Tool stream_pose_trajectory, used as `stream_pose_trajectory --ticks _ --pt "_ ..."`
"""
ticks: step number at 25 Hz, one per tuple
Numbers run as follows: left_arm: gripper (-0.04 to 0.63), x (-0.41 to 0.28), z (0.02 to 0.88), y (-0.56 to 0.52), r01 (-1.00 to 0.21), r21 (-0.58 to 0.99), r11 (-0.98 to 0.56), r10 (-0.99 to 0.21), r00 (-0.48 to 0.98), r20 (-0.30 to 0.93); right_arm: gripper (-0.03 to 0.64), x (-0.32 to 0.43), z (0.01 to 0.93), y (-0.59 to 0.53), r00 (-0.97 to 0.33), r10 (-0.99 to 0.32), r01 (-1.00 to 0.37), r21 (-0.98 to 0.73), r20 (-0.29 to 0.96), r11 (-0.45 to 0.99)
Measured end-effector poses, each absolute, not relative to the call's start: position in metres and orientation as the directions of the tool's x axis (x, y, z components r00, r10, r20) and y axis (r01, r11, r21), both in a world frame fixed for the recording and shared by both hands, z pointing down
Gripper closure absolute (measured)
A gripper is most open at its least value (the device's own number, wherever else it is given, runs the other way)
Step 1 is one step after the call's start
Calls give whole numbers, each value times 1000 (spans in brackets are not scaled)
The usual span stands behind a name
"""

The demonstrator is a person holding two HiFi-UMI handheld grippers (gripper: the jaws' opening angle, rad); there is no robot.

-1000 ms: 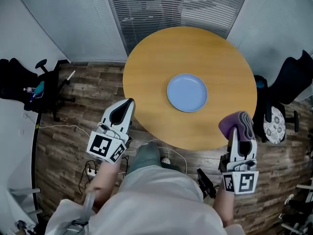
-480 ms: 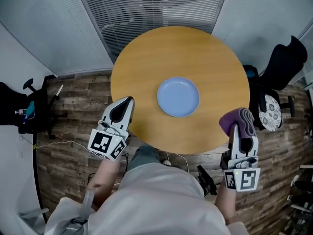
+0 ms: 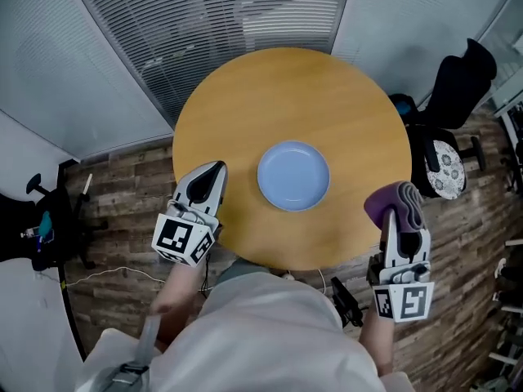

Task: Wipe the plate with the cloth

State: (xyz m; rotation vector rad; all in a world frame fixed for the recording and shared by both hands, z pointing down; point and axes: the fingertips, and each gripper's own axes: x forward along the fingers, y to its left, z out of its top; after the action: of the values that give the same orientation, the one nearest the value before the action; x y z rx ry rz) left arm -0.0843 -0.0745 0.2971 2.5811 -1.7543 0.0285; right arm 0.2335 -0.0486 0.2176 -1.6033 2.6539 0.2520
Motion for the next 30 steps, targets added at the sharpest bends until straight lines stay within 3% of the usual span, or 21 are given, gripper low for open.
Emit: stream_pose_trajectory --ticks 16,30 --pt "583 -87 337 -145 -842 50 -537 -837 539 97 526 200 241 -75 -366 -928 -927 107 -66 358" --pt "583 -87 386 -171 -772 148 -619 -746 636 198 525 167 275 -110 -371 -928 -923 106 11 370"
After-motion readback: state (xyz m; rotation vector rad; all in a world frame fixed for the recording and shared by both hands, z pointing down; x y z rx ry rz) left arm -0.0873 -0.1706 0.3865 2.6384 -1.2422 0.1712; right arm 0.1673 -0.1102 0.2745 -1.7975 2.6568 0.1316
